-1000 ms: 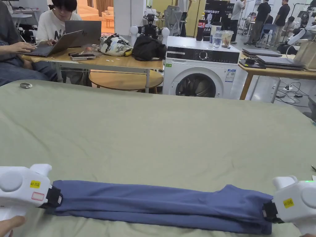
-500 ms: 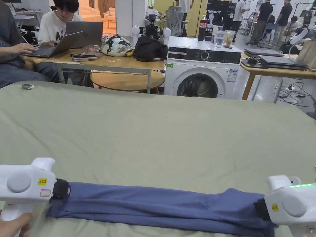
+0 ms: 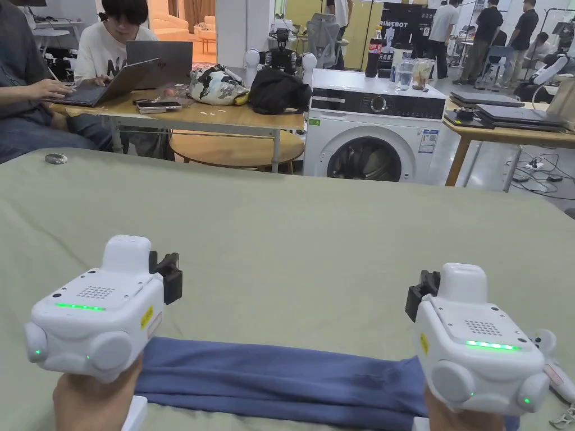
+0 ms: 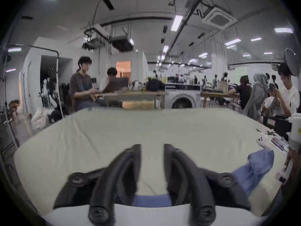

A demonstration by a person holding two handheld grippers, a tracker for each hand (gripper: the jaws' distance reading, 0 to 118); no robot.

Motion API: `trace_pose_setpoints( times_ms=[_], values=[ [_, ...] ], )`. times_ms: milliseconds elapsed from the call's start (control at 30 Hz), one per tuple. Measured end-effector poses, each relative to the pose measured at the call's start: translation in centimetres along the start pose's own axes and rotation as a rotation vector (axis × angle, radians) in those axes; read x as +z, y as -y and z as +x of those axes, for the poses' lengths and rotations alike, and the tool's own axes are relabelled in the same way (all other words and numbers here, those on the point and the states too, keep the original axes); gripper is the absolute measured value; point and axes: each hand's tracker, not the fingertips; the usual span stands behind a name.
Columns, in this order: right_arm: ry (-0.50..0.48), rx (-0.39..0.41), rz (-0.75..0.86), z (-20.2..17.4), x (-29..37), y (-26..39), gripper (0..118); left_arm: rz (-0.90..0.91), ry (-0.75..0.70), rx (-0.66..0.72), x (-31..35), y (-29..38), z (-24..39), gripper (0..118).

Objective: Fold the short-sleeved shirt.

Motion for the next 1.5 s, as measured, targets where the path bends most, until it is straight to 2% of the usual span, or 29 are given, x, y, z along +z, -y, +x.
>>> trace_pose_setpoints(
  times_ms=[33, 67, 233, 367, 500, 533, 567, 667, 700, 800, 867, 967, 1133, 1233, 1333, 1367, 1500],
  values=[
    [0.007, -0.01, 0.023, -0.5, 0.1, 0.1, 0, 0.019, -0.022, -0.018, 0.1, -0.1, 0.4, 2],
    [0.016, -0.001, 0.036, -0.9, 0.1, 0.2, 0, 0.03, -0.04, -0.031, 0.2, 0.0, 0.8, 0],
    [0.008, 0.062, 0.06, -2.8, -0.1, 0.4, 0, -0.011, -0.056, -0.021, 0.0, 0.0, 0.4, 0],
    [-0.029, 0.072, 0.049, -3.9, -0.2, 0.2, 0, -0.148, -0.037, 0.0, -0.3, -0.2, -2.9, 0],
    [-0.059, 0.075, 0.034, -4.9, -0.7, -0.1, 0, -0.348, 0.039, 0.149, -0.7, 0.5, -8.8, 1],
    [-0.065, 0.077, 0.03, -5.1, -0.9, -0.1, 0, -0.406, 0.078, 0.191, -0.9, 0.9, -10.6, 11],
    [-0.068, 0.079, 0.026, -5.5, -1.2, -0.2, 0, -0.474, 0.121, 0.232, -1.3, 1.3, -12.2, 29],
    [-0.089, 0.085, 0.01, -6.2, -1.6, -0.1, 0, -0.616, 0.191, 0.326, -2.4, 2.7, -15.8, 60],
    [-0.093, 0.088, 0.003, -6.4, -1.8, -0.1, 0, -0.648, 0.198, 0.342, -2.7, 3.2, -16.7, 63],
    [-0.108, 0.097, -0.017, -7.0, -2.2, 0.4, 0, -0.748, 0.256, 0.394, -3.5, 4.9, -17.9, 64],
    [-0.12, 0.097, -0.031, -7.2, -2.4, 0.7, 0, -0.843, 0.318, 0.478, -4.5, 6.6, -18.3, 64],
    [-0.125, 0.109, -0.05, -7.4, -2.6, 1.3, 0, -0.929, 0.421, 0.681, -6.1, 9.9, -18.6, 64],
    [-0.128, 0.101, -0.077, -7.1, -3.0, 1.8, 0, -0.8, 0.529, 0.939, -5.6, 10.8, -18.6, 65],
    [-0.127, 0.095, -0.091, -7.0, -3.3, 2.0, 0, -0.832, 0.599, 0.935, -5.7, 11.8, -16.6, 53],
    [-0.127, 0.091, -0.097, -6.8, -3.4, 2.1, 0, -0.861, 0.621, 0.915, -5.6, 12.1, -15.1, 17],
    [-0.127, 0.092, -0.099, -6.8, -3.4, 2.2, 0, -0.88, 0.603, 0.888, -5.6, 12.2, -14.6, 9],
    [-0.128, 0.096, -0.105, -6.5, -3.4, 2.2, 0, -0.818, 0.562, 0.839, -6.0, 11.5, -15.9, 4]
  ],
)
